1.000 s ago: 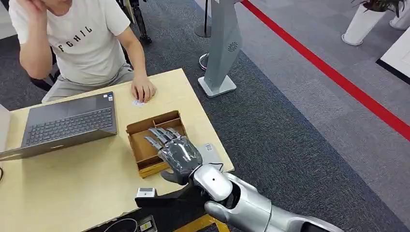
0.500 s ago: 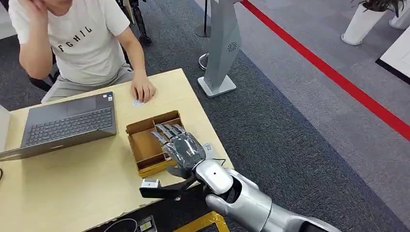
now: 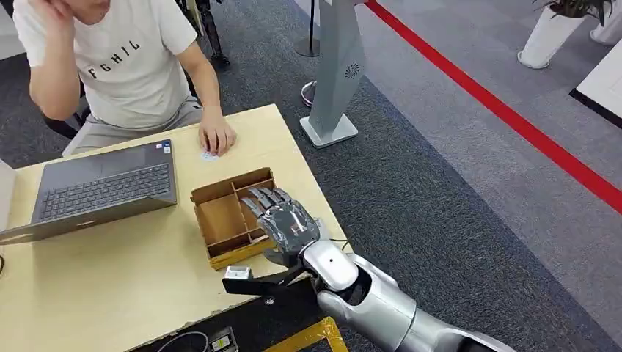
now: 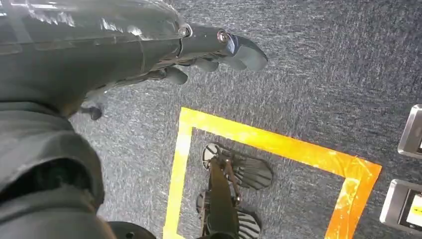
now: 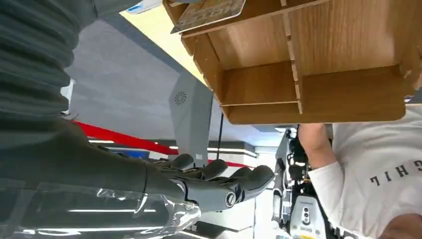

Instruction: Pass the card to the sensor for recognition and then transmit it.

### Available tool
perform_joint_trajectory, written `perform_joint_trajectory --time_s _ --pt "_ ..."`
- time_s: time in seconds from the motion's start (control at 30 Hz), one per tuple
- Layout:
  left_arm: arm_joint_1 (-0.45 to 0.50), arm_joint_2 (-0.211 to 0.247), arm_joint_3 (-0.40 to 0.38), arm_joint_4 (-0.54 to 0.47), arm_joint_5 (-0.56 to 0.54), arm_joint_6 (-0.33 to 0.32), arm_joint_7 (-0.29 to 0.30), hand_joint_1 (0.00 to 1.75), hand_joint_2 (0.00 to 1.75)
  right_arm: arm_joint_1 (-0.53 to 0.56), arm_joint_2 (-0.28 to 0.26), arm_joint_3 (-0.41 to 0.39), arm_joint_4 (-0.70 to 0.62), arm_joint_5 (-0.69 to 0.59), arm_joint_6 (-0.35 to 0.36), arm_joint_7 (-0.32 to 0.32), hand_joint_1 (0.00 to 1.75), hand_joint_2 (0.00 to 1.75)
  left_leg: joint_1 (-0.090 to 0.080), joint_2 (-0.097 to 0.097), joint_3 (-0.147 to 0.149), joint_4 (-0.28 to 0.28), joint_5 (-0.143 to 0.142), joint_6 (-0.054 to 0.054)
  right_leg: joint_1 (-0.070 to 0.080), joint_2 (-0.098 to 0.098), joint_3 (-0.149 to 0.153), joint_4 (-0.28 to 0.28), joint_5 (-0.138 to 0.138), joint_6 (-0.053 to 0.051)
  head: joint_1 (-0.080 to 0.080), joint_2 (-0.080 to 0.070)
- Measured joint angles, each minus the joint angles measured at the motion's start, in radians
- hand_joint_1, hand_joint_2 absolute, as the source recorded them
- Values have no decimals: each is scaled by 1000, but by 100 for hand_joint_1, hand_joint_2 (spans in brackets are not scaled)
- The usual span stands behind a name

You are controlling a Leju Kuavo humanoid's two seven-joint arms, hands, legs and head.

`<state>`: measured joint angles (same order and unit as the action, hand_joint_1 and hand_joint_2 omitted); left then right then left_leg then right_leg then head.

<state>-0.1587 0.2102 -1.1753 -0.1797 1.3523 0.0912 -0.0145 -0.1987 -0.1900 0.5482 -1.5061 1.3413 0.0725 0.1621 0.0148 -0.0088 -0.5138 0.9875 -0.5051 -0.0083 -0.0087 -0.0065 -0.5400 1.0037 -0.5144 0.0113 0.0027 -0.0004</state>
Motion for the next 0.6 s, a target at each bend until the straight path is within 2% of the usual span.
perform_joint_trajectory --time_s 0.27,0.6 --pt "-1 0 0 0 3 0 12 0 0 -1 14 -3 24 8 2 -27 0 175 0 0 0 0 0 0 0 0 0 0 0 0 0 0" --pt "-2 0 0 0 3 0 13 0 0 -2 24 -1 48 8 2 -31 0 175 0 0 0 0 0 0 0 0 0 0 0 0 0 0"
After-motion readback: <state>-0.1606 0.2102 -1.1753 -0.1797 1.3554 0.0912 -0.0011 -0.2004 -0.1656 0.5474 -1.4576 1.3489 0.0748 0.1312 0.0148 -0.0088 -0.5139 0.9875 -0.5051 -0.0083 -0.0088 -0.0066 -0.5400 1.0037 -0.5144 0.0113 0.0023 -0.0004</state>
